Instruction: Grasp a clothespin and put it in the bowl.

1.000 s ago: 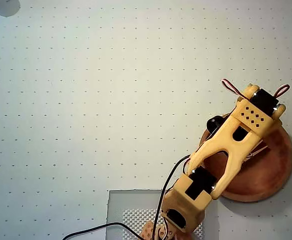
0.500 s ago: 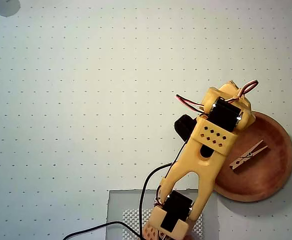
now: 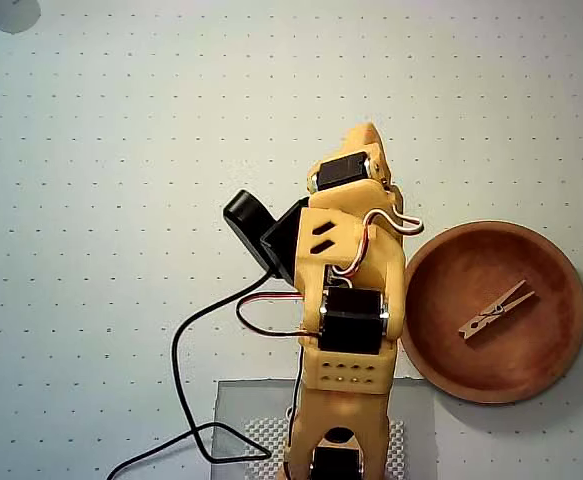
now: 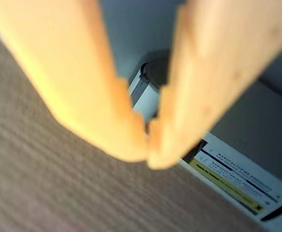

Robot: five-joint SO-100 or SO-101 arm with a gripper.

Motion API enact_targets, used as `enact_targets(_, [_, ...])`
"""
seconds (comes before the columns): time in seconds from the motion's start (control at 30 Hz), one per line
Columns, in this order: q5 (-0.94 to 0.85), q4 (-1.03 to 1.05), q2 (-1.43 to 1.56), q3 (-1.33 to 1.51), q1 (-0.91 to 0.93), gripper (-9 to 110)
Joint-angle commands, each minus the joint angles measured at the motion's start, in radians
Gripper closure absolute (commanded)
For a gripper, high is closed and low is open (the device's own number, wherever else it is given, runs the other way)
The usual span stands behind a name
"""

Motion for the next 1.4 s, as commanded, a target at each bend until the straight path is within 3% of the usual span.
enact_targets(0.0, [0.267, -0.126, 0.095, 0.067, -0.014, 103])
enact_targets(0.27, [0.336, -0.255, 0.385, 0.597, -0.015, 103])
enact_targets(0.53, [0.189, -0.383, 0.693, 1.160, -0.017, 103])
enact_targets(0.8, [0.173, -0.410, 1.006, 1.557, -0.038, 103])
enact_targets(1.1, [0.183, -0.411, 1.155, 1.821, -0.089, 102])
enact_targets(1.37, [0.184, -0.344, 1.150, 1.859, -0.092, 103])
